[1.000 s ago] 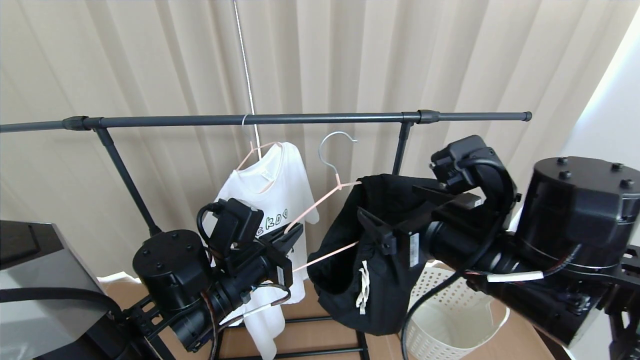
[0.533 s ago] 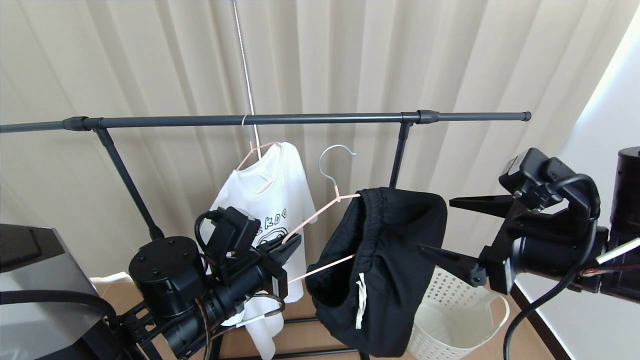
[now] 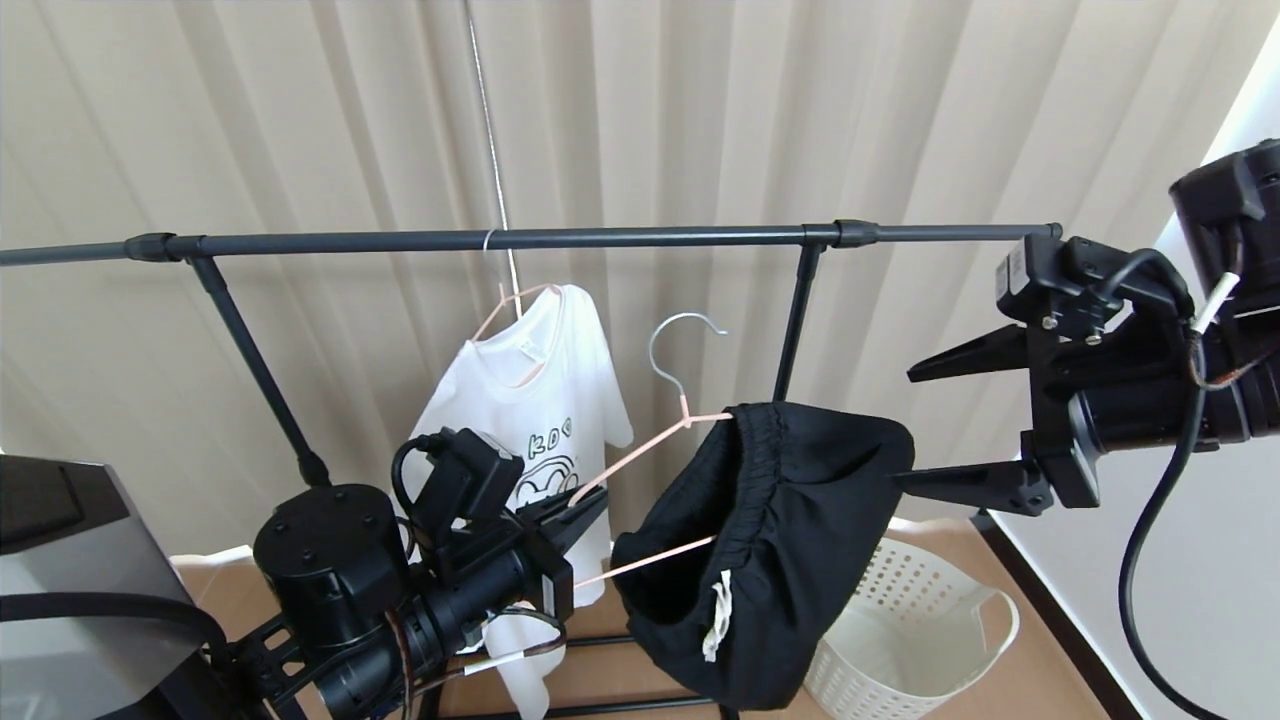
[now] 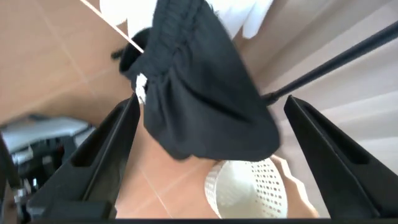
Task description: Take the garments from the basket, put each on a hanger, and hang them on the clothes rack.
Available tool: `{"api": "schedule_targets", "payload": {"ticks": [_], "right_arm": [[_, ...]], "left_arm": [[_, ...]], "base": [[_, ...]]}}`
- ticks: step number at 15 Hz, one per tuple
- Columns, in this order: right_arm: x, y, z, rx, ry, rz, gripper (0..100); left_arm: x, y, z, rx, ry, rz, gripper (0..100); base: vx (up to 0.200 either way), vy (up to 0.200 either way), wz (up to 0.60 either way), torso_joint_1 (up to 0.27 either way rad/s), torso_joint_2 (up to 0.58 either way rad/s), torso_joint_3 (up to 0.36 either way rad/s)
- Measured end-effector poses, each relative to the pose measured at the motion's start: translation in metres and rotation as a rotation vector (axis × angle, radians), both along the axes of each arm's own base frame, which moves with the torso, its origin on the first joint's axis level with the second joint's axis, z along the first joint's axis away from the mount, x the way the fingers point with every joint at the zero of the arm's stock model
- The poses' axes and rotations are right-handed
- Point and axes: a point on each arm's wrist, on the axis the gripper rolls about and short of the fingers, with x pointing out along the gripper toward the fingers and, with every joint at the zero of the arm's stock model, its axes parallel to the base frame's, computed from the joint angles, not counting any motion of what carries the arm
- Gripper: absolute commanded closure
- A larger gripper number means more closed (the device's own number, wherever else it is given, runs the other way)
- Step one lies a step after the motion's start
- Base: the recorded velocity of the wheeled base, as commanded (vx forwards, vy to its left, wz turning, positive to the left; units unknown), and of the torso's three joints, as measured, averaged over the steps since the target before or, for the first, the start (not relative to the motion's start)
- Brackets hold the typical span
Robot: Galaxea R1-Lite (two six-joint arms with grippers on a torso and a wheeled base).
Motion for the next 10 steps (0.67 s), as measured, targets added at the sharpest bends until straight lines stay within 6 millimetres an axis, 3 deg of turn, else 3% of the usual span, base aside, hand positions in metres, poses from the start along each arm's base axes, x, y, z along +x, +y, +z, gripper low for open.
{"api": "schedule_targets", "payload": {"ticks": [3,6,10], "right_arm": [[0.023,-0.006,0.007,-0.088,0.068,0.151,0],[0.037,-0.009,0.014,-0.069,0.222,0.259,0],[0.066,-0.001,-0.001,-0.027,0.239,0.307,0]], "left_arm": [[-0.003,-0.002,-0.001,0.003,0.005,-0.023,100],[-0.006,-0.004,-0.002,0.007,0.011,-0.034,100],[-0.012,-0.006,-0.001,0.008,0.01,-0.054,100]], "base": [[0.0,0.0,0.0,0.0,0.0,0.0],[0.0,0.0,0.0,0.0,0.0,0.0],[0.0,0.0,0.0,0.0,0.0,0.0]]}}
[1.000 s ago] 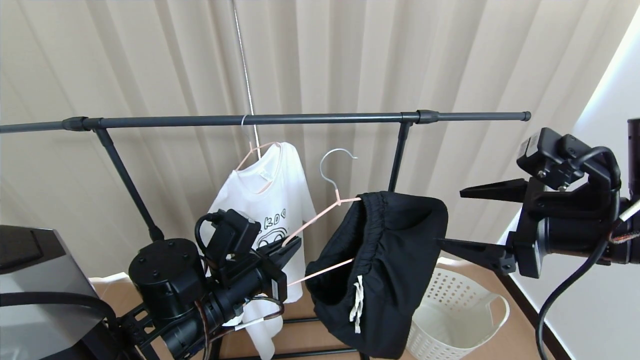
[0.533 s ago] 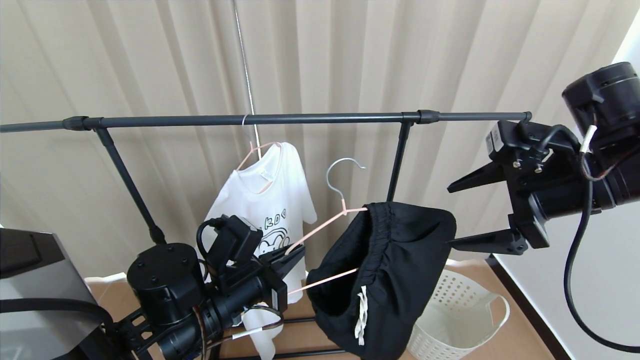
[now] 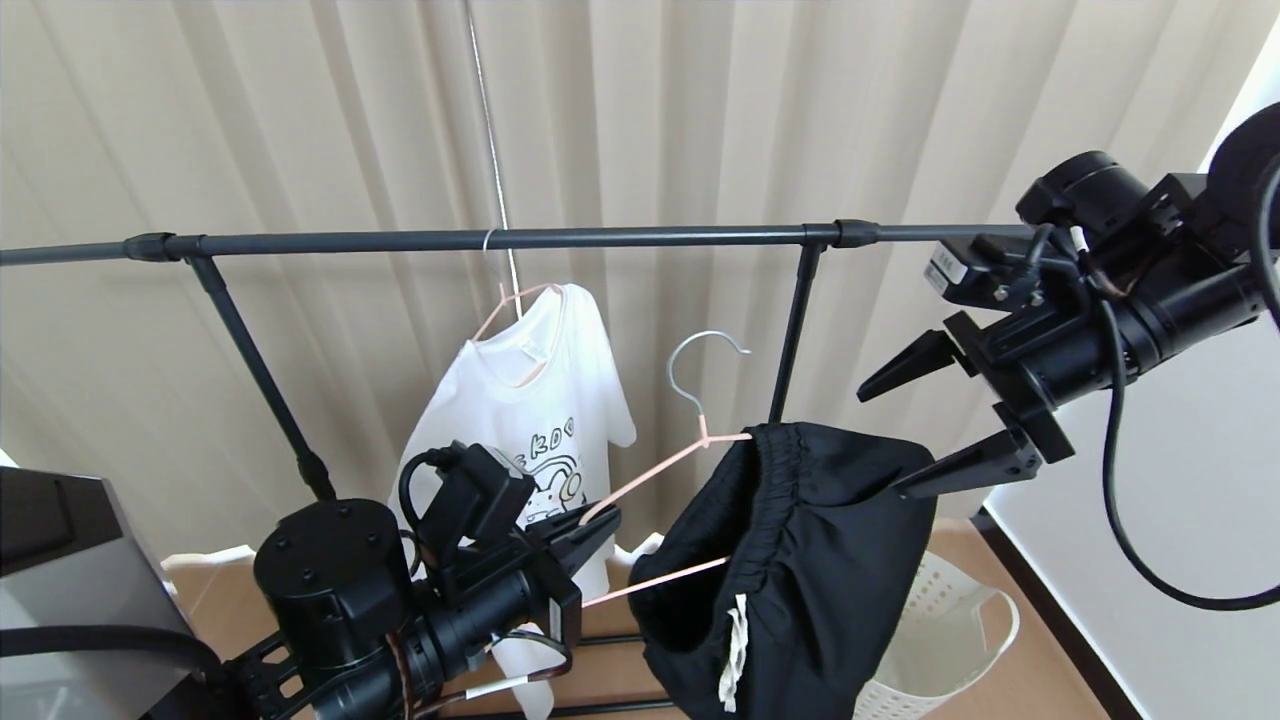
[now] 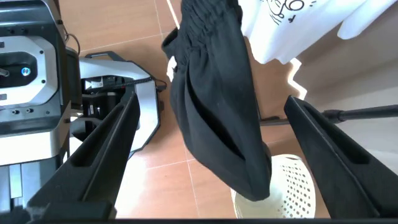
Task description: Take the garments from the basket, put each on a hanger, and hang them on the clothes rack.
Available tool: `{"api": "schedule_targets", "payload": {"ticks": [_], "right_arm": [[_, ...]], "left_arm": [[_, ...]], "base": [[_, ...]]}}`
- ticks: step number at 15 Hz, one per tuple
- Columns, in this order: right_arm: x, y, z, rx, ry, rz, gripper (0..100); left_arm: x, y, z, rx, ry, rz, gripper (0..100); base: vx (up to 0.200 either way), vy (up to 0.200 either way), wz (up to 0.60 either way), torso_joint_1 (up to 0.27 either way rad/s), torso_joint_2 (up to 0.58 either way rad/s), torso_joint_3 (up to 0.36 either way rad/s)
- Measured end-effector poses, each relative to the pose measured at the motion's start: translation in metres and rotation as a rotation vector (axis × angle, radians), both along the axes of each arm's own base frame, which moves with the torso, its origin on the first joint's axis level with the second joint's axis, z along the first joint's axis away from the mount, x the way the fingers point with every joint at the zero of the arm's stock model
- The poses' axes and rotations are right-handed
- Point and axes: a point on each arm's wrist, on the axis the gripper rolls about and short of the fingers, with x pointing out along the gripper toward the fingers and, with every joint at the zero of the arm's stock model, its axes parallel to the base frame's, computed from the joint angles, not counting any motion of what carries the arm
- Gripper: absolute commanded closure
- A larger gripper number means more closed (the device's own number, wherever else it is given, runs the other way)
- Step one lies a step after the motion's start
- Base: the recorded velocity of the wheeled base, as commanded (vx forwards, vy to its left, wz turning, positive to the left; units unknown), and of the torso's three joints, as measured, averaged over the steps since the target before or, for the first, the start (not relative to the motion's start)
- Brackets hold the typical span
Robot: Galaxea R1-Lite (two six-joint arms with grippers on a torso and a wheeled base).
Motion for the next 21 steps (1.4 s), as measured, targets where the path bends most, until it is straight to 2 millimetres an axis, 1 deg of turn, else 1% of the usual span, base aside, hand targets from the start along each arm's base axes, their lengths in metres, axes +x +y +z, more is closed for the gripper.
{"api": "schedule_targets", "payload": {"ticks": [2,5,15,19,21], "right_arm": [[0.008,0.003,-0.008,0.001,0.012,0.005,0],[0.013,0.007,-0.017,0.011,0.042,0.017,0],[0.016,0.035,-0.028,0.022,0.069,0.092,0],[0.018,0.038,-0.032,0.016,0.081,0.094,0],[0.02,0.043,-0.035,0.013,0.076,0.103,0]], "left_arm": [[-0.003,0.0,0.002,-0.005,-0.003,-0.012,100],[-0.005,0.0,0.004,-0.008,-0.007,-0.021,100],[-0.007,-0.003,0.006,-0.013,-0.015,-0.034,100],[-0.007,-0.003,0.007,-0.014,-0.019,-0.033,100],[-0.007,-0.003,0.007,-0.014,-0.019,-0.034,100]], "base": [[0.0,0.0,0.0,0.0,0.0,0.0],[0.0,0.0,0.0,0.0,0.0,0.0],[0.0,0.0,0.0,0.0,0.0,0.0],[0.0,0.0,0.0,0.0,0.0,0.0],[0.0,0.0,0.0,0.0,0.0,0.0]]}}
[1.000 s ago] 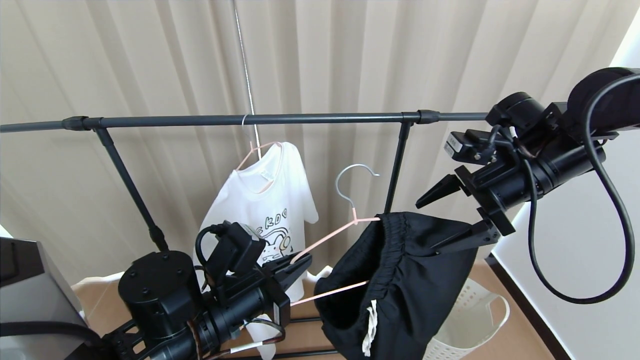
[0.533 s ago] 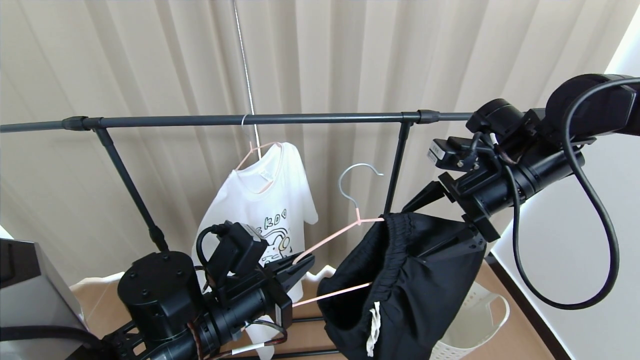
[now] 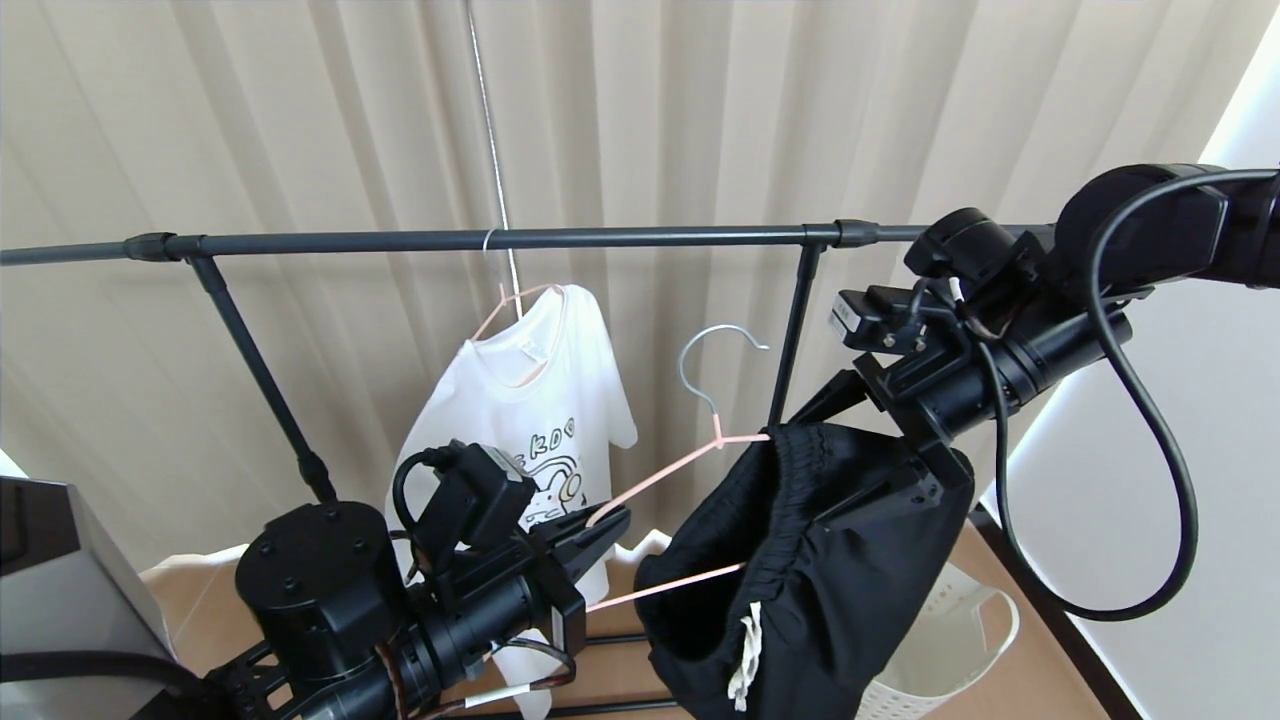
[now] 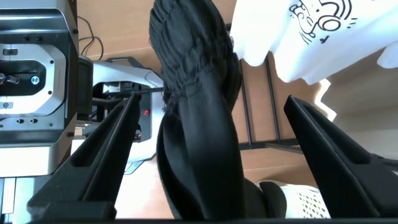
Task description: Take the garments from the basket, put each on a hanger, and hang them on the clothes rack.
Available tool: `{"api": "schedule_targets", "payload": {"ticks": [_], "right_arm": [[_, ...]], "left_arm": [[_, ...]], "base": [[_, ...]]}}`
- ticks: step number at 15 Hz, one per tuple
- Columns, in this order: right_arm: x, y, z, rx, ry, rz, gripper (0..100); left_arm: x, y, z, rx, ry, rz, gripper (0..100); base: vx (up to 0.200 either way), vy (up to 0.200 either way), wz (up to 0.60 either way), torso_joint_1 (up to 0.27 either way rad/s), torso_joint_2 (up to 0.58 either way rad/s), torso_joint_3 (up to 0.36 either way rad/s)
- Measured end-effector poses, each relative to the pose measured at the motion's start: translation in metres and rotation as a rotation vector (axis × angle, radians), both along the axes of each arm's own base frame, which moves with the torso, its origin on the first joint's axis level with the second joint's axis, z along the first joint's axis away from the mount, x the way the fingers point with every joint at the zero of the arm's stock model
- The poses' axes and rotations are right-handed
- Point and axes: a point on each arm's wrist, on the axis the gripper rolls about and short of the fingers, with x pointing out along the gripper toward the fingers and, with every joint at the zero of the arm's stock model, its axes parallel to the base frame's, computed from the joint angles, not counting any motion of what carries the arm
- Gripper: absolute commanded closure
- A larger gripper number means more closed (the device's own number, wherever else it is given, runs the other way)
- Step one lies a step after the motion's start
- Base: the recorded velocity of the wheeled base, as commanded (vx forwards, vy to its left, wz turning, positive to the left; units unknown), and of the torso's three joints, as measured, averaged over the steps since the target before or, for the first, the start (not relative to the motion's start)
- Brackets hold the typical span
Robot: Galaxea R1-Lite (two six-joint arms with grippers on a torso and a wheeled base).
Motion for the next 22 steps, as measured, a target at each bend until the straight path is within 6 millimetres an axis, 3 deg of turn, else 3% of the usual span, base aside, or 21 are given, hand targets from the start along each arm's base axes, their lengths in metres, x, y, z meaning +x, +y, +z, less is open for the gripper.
{"api": "schedule_targets", "payload": {"ticks": [8,9,22], "right_arm": [[0.0037,0.0046,-0.0046,-0.02,-0.001,-0.012,0],[0.0039,0.0047,-0.0042,-0.019,0.0,-0.016,100],[0.0028,0.0042,-0.0009,-0.014,-0.016,-0.022,100]], "left_arm": [[0.0001,-0.0003,0.0005,-0.001,-0.002,0.0,100],[0.0002,-0.0002,0.0005,-0.001,-0.003,0.0,100],[0.0021,-0.0004,0.0019,-0.01,-0.005,0.004,100]], "base": [[0.0,0.0,0.0,0.0,0.0,0.0],[0.0,0.0,0.0,0.0,0.0,0.0],[0.0,0.0,0.0,0.0,0.0,0.0]]}}
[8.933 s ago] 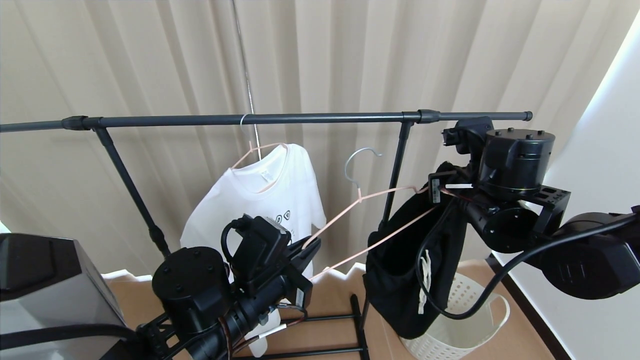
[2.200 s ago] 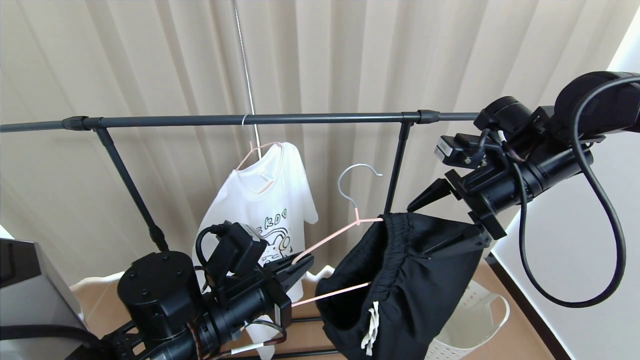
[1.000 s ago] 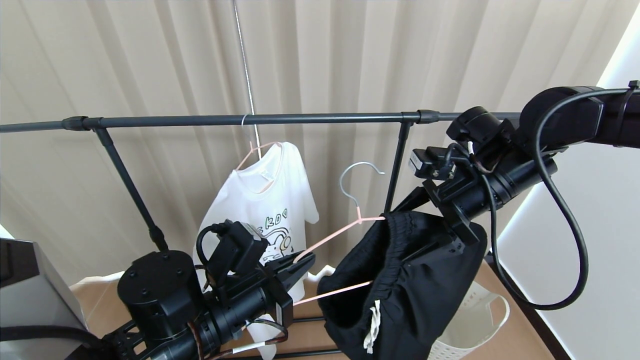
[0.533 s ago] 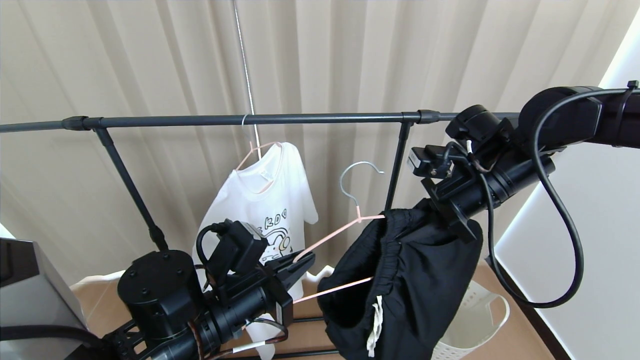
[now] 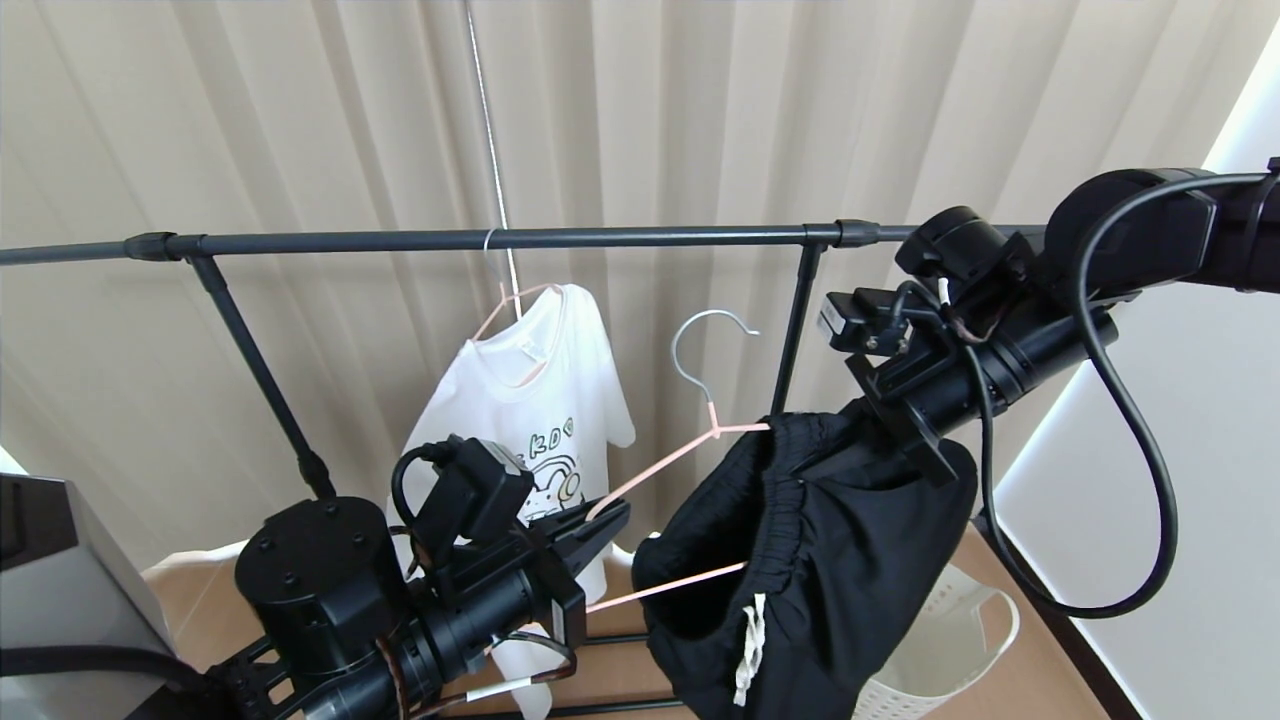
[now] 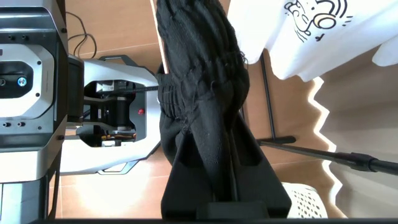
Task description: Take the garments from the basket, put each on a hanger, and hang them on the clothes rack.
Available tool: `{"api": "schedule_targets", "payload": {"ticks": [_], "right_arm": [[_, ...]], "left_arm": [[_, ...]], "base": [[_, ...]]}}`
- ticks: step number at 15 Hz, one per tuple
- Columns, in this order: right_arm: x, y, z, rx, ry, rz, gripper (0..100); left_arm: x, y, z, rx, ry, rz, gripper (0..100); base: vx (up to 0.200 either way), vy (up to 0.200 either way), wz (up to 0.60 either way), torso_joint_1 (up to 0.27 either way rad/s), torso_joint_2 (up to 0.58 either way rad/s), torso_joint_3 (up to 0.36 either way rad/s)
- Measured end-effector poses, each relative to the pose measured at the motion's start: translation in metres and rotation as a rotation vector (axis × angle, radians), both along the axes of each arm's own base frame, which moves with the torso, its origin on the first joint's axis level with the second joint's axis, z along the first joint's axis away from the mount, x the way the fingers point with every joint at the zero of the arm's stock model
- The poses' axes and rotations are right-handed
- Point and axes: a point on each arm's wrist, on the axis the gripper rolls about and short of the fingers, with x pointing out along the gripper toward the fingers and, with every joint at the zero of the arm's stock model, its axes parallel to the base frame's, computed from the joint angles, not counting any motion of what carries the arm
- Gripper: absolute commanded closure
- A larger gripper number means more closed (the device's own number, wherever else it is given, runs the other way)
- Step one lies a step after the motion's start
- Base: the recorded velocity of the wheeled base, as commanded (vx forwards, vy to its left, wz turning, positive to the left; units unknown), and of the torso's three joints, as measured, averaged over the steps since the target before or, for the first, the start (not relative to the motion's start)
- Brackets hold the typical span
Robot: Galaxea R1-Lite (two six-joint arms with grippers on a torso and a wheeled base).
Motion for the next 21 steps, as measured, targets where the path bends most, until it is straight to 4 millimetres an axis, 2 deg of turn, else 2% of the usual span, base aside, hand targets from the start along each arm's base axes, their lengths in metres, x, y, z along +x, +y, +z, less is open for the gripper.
{"api": "schedule_targets", "payload": {"ticks": [8,9,13,21], "right_arm": [[-0.003,-0.001,0.006,0.006,-0.012,-0.002,100],[-0.004,-0.001,0.007,0.007,-0.013,-0.002,100],[-0.008,-0.003,0.01,0.007,-0.016,-0.003,100],[-0.009,-0.01,0.014,-0.002,-0.035,-0.032,100]], "left_arm": [[0.003,0.0,0.001,-0.009,-0.004,0.004,100],[0.003,0.0,0.001,-0.009,-0.005,0.006,0],[0.005,0.0,0.003,-0.027,-0.002,0.013,0],[0.006,0.014,0.012,-0.06,-0.005,0.0,0]], "base": [[0.0,0.0,0.0,0.0,0.0,0.0],[0.0,0.0,0.0,0.0,0.0,0.0],[0.0,0.0,0.0,0.0,0.0,0.0],[0.0,0.0,0.0,0.0,0.0,0.0]]}}
